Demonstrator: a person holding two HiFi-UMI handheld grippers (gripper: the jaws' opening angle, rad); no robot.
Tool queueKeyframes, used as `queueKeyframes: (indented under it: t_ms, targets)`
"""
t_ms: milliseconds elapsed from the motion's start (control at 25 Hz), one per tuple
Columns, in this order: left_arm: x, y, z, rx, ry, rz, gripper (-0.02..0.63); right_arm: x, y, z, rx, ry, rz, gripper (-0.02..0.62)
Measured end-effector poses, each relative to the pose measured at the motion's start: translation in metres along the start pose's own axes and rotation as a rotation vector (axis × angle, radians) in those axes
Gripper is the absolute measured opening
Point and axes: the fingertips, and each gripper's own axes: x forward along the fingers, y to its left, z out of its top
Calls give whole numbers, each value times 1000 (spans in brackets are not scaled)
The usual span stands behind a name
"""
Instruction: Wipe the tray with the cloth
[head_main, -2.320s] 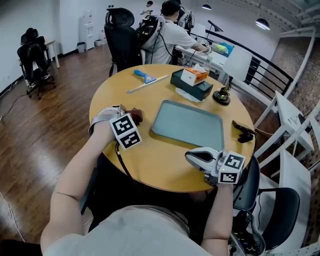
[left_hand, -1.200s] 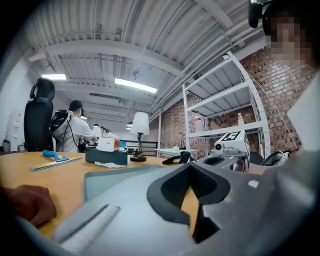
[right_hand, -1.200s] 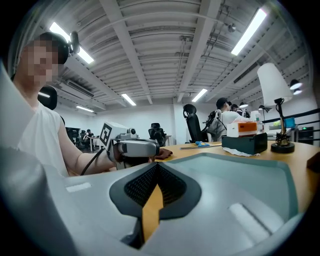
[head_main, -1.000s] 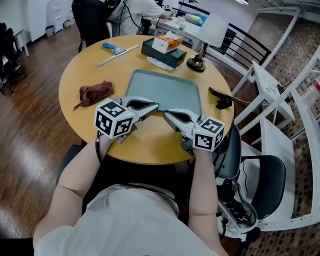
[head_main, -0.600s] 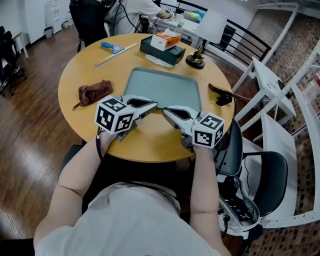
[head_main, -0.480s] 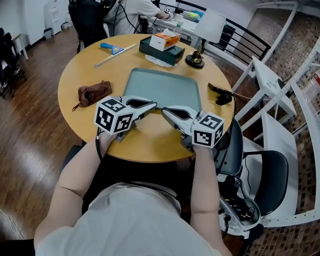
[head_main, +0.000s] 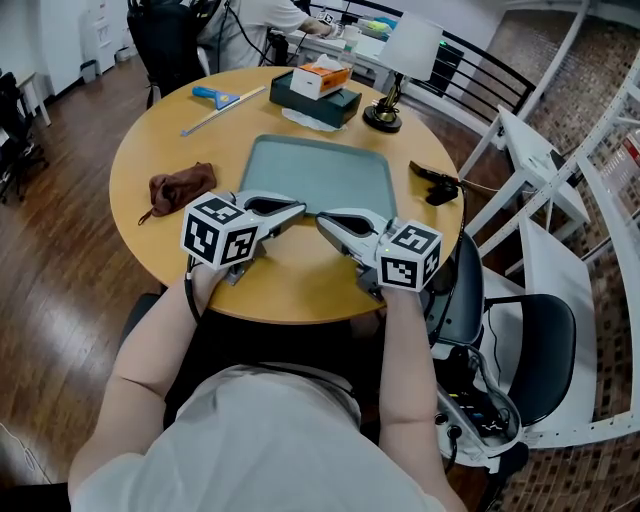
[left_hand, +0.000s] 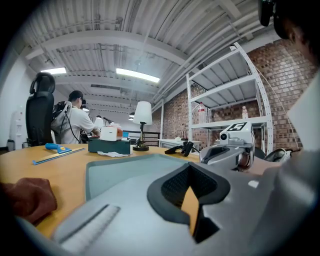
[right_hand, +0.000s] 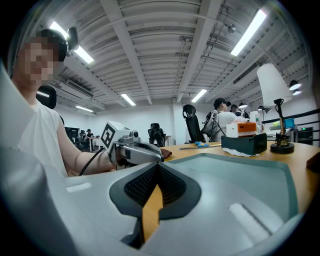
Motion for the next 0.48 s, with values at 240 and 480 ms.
queueKeyframes:
  t_ms: [240, 480]
  targets:
    - [0, -2, -1, 1, 2, -5, 0, -1, 1, -1, -1, 0, 1, 1]
    - [0, -6, 0, 7, 6, -39, 0, -1, 1, 0, -1, 1, 1, 1]
